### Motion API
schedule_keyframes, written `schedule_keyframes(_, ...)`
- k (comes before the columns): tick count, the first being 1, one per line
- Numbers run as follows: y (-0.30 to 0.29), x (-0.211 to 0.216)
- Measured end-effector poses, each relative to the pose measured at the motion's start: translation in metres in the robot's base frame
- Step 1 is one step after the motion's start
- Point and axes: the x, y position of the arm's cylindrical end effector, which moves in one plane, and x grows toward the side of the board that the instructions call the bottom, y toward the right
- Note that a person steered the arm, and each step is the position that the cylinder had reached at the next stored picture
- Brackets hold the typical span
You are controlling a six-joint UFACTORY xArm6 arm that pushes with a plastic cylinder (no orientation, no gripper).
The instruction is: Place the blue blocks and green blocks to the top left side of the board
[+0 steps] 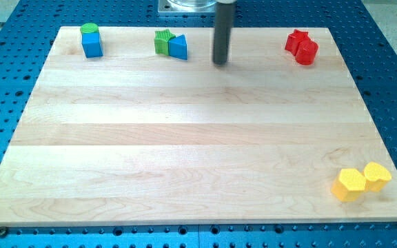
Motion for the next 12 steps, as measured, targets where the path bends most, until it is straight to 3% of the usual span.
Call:
schedule_keyframes(2,-0.112,-0.001)
schedule_keyframes(3,-0.125,-0.001)
schedule_keyframes(4,-0.107,0.004)
schedule_keyframes(6,0.006,-0.012)
schedule_keyframes(7,0.000,-0.061)
schedule_keyframes(8,-0.053,-0.086)
schedule_keyframes(10,-0.150,-0.100)
schedule_keyframes(11,-0.164,-0.100)
schedule_keyframes(12,-0.142,-0.101)
